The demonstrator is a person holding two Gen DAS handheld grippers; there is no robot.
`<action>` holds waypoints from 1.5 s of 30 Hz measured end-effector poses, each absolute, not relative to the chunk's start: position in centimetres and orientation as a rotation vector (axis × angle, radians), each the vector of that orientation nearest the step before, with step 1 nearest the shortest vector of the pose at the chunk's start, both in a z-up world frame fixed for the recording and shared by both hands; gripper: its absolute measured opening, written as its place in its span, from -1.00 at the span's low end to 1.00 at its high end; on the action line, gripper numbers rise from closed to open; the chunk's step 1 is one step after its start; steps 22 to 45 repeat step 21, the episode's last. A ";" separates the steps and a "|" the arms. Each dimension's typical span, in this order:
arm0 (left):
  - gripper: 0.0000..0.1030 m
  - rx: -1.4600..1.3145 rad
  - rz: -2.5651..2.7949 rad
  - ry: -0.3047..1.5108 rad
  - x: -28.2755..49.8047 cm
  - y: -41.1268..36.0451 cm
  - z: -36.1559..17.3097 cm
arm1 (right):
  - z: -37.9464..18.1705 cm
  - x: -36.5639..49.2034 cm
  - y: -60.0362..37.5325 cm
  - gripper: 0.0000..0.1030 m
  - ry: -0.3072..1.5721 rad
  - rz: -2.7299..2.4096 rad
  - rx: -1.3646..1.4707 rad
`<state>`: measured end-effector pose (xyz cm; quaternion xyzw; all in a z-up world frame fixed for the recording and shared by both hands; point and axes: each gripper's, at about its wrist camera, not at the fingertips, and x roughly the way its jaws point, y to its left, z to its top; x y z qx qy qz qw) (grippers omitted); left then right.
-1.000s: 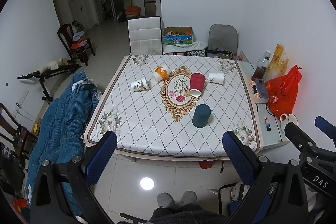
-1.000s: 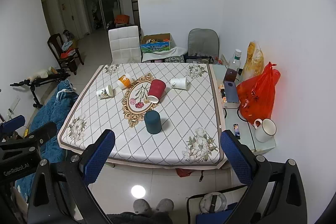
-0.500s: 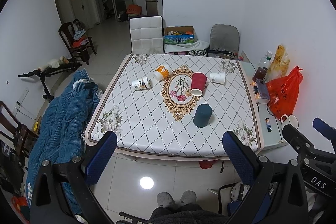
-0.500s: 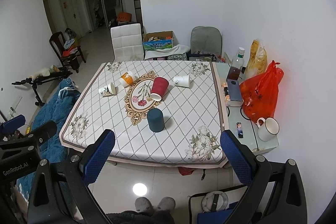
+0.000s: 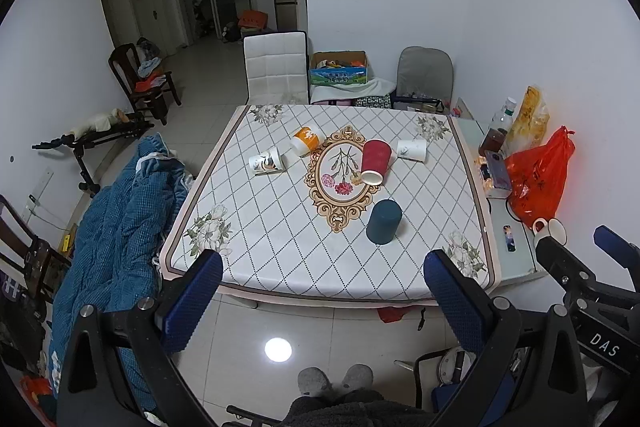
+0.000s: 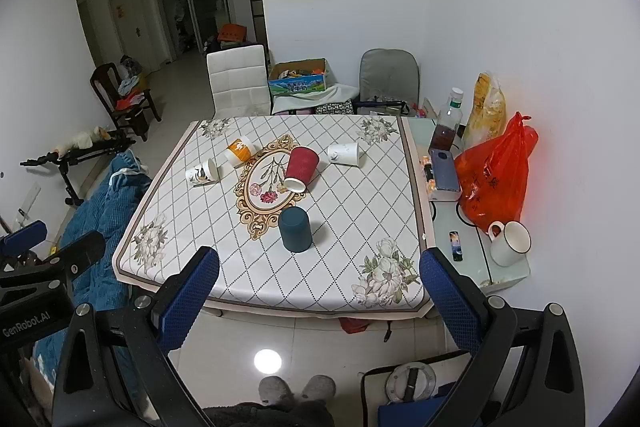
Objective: Flip cup upside down
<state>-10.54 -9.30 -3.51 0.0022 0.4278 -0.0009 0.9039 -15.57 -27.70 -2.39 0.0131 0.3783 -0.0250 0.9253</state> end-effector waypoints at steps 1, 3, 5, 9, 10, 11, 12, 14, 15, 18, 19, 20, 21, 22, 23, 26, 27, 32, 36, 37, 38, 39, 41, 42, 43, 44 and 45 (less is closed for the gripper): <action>1.00 0.003 -0.001 0.883 -10.5 -9.3 -3.5 | -2.3 -15.5 -27.9 0.98 0.776 -0.051 0.029; 1.00 0.003 0.000 0.882 -10.4 -9.4 -3.5 | -2.4 -15.6 -27.8 0.98 0.775 -0.052 0.027; 1.00 0.002 -0.002 0.881 -10.4 -9.5 -3.5 | -2.5 -15.6 -28.0 0.98 0.776 -0.057 0.031; 1.00 0.003 -0.007 0.882 -10.2 -9.5 -3.6 | -2.7 -15.6 -28.0 0.98 0.776 -0.062 0.030; 1.00 0.003 -0.007 0.882 -10.2 -9.5 -3.6 | -2.7 -15.6 -28.0 0.98 0.776 -0.062 0.031; 1.00 0.003 -0.007 0.882 -10.2 -9.5 -3.6 | -2.7 -15.6 -28.0 0.98 0.776 -0.062 0.029; 1.00 0.002 -0.005 0.882 -10.2 -9.5 -3.6 | -2.7 -15.6 -28.0 0.98 0.776 -0.063 0.028; 1.00 0.002 -0.006 0.881 -10.2 -9.5 -3.6 | -2.6 -15.5 -28.1 0.98 0.776 -0.062 0.031; 1.00 0.003 -0.005 0.881 -10.2 -9.6 -3.6 | -2.7 -15.6 -28.0 0.98 0.776 -0.062 0.029; 1.00 0.003 -0.006 0.879 -10.2 -9.5 -3.5 | -2.9 -15.6 -28.2 0.98 0.777 -0.064 0.033; 1.00 0.005 -0.006 0.875 -10.2 -9.5 -3.5 | -2.7 -15.5 -28.3 0.98 0.776 -0.066 0.030; 1.00 0.007 -0.007 0.875 -10.2 -9.5 -3.5 | -2.7 -15.4 -28.3 0.98 0.775 -0.066 0.031; 1.00 0.008 -0.009 0.875 -10.2 -9.5 -3.5 | -2.8 -15.5 -28.3 0.98 0.776 -0.065 0.032; 1.00 0.008 -0.009 0.875 -10.2 -9.5 -3.5 | -2.8 -15.5 -28.3 0.98 0.776 -0.065 0.032; 1.00 0.008 -0.009 0.875 -10.2 -9.5 -3.5 | -2.8 -15.5 -28.3 0.98 0.776 -0.065 0.032; 1.00 0.008 -0.009 0.875 -10.2 -9.5 -3.5 | -2.8 -15.5 -28.3 0.98 0.776 -0.065 0.032; 1.00 0.008 -0.009 0.875 -10.2 -9.5 -3.5 | -2.8 -15.5 -28.3 0.98 0.776 -0.065 0.032; 1.00 0.008 -0.009 0.875 -10.2 -9.5 -3.5 | -2.8 -15.5 -28.3 0.98 0.776 -0.065 0.032; 1.00 0.008 -0.009 0.875 -10.2 -9.5 -3.5 | -2.8 -15.5 -28.3 0.98 0.776 -0.065 0.032; 1.00 0.008 -0.009 0.875 -10.2 -9.5 -3.5 | -2.8 -15.5 -28.3 0.98 0.776 -0.065 0.032; 1.00 0.008 -0.009 0.875 -10.2 -9.5 -3.5 | -2.8 -15.5 -28.3 0.98 0.776 -0.065 0.032; 1.00 0.008 -0.009 0.875 -10.2 -9.5 -3.5 | -2.8 -15.5 -28.3 0.98 0.776 -0.065 0.032; 1.00 0.008 -0.009 0.875 -10.2 -9.5 -3.5 | -2.8 -15.5 -28.3 0.98 0.776 -0.065 0.032; 1.00 0.008 -0.009 0.875 -10.2 -9.5 -3.5 | -2.8 -15.5 -28.3 0.98 0.776 -0.065 0.032; 1.00 0.008 -0.009 0.875 -10.2 -9.5 -3.5 | -2.8 -15.5 -28.3 0.98 0.776 -0.065 0.032; 1.00 0.008 -0.009 0.875 -10.2 -9.5 -3.5 | -2.8 -15.5 -28.3 0.98 0.776 -0.065 0.032; 1.00 0.008 -0.009 0.875 -10.2 -9.5 -3.5 | -2.8 -15.5 -28.3 0.98 0.776 -0.065 0.032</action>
